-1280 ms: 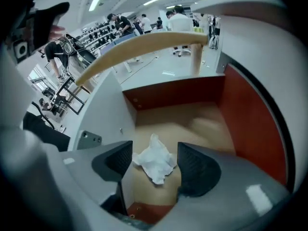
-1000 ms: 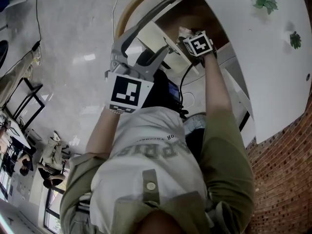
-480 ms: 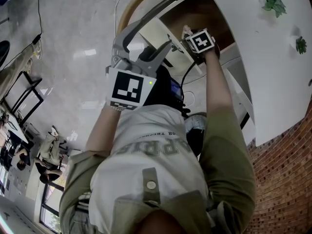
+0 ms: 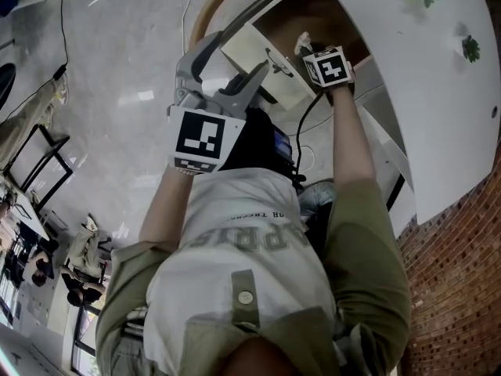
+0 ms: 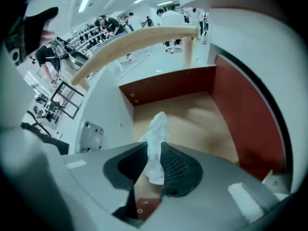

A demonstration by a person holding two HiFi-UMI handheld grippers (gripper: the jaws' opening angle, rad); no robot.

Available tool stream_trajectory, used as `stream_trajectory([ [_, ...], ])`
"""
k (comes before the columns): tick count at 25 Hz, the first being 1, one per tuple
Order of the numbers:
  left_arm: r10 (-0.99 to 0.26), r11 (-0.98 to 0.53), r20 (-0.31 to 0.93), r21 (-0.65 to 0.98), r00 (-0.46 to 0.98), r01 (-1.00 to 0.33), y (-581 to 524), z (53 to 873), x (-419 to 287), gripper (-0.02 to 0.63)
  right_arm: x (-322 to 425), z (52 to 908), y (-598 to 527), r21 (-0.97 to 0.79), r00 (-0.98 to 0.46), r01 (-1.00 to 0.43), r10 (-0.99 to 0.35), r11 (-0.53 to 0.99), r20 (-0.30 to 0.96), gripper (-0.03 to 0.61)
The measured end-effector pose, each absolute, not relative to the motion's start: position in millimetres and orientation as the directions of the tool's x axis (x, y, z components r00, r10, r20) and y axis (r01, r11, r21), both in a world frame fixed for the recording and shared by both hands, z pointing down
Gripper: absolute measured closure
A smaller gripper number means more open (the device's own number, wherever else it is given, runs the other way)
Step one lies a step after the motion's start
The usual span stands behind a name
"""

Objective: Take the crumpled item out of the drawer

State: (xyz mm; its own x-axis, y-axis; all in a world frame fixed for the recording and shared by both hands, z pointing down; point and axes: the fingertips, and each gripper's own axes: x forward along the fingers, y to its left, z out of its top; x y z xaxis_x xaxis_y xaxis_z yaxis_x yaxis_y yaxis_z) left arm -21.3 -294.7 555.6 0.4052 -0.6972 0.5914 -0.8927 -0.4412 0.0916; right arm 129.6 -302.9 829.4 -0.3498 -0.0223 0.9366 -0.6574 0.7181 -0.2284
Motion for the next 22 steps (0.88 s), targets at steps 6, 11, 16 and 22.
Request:
stream_trajectory([
  [6,-0.708,-0.454,0.568,0.088,0.419,-0.886,-282,527,-16,0.271,137,756,-309,-0.173,-0.398,-0.730,-0.205,0.661,0.894,0.489],
  [11,-0.733,-0.473,0.521,0.072,0.438,-0.878,-278,490,-9,0.272,152,673,-309,-0.143,-0.428,-0.801,-0.389,0.581,0.816,0.491],
  [16,-0.747,-0.482,0.488,0.070,0.452,-0.873,-263,455,-1,0.272,172,577,-299,-0.157,-0.438,-0.864,-0.558,0.479,0.705,0.491],
  [22,-0.782,-0.503,0.410,0.028,0.469,-0.864,-266,407,8,0.272,191,473,-283,-0.212,-0.425,-0.904,-0.739,0.371,0.522,0.491],
])
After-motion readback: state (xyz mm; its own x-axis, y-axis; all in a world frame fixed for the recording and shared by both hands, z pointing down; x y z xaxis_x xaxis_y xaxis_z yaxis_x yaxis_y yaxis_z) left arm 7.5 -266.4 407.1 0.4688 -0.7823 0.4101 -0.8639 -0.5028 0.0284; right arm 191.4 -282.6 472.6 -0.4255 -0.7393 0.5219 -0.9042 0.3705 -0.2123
